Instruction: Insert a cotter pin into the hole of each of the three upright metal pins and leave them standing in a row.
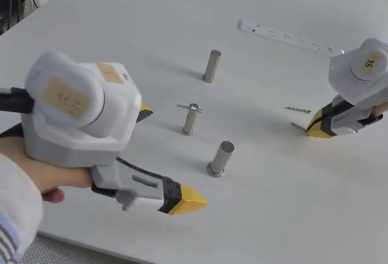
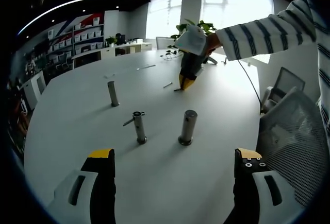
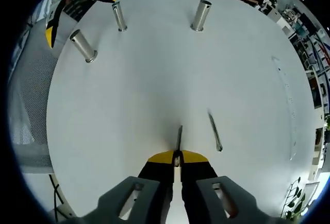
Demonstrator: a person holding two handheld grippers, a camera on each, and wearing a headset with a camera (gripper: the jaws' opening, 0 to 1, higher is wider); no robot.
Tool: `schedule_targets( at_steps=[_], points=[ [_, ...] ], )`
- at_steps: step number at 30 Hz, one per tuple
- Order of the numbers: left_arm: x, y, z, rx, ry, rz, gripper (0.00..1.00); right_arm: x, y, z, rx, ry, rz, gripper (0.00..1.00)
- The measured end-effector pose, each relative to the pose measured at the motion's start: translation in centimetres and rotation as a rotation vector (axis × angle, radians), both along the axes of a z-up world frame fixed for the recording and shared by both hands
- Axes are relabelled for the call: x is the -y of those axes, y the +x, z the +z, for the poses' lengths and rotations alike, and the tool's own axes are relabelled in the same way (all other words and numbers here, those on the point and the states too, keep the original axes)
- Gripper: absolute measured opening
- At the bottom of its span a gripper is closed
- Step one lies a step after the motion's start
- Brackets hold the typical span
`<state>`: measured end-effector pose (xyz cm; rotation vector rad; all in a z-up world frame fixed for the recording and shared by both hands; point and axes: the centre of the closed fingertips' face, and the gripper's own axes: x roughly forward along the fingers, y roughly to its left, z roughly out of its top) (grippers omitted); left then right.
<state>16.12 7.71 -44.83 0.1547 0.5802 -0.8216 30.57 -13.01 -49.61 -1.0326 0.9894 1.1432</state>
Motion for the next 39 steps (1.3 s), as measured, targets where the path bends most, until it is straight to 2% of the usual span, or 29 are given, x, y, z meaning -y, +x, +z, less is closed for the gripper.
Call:
schedule_targets(
  at_steps=[5, 10, 13, 21, 26, 28, 31, 35, 39],
  points=[
    [0.1, -0.1, -0.1, -0.006, 0.003, -0.005, 0.95, -0.1, -0.2, 0.0, -0.006, -0.017, 0.006, 0.0],
    [0.0, -0.4, -0.6, -0.027, 0.016, -0.017, 0.93, -0.1, -0.4, 0.0, 0.014, -0.055, 0.021, 0.0],
    [0.1, -0.5, -0.7, -0.028, 0.026, -0.022, 0.93, -0.1, -0.4, 0.0, 0.022, -0.065, 0.042, 0.0],
    [0.2, -0.6, -0.3, -0.022, 0.01, -0.018, 0.92, 0.1, -0.4, 0.0, 0.064, -0.06, 0.046, 0.0],
    [0.2, -0.6, 0.6, -0.015, -0.031, 0.001, 0.91, 0.3, -0.3, 0.1, 0.102, -0.075, 0.044, 0.0],
    [0.1, -0.5, 0.8, -0.011, -0.038, 0.01, 0.91, 0.3, -0.4, 0.4, 0.12, -0.068, 0.046, 0.0],
    [-0.1, -0.3, 1.1, -0.007, -0.04, 0.02, 0.91, -0.4, -0.6, 1.5, 0.158, -0.014, 0.036, 0.0],
    [-0.2, -0.1, 1.5, -0.007, -0.056, 0.034, 0.91, -0.9, -0.7, 3.0, 0.223, 0.022, 0.05, 0.0],
    [-0.1, 0.2, 2.1, -0.002, -0.07, 0.043, 0.89, -1.6, -0.9, 4.8, 0.288, 0.093, 0.048, 0.0]
  ],
)
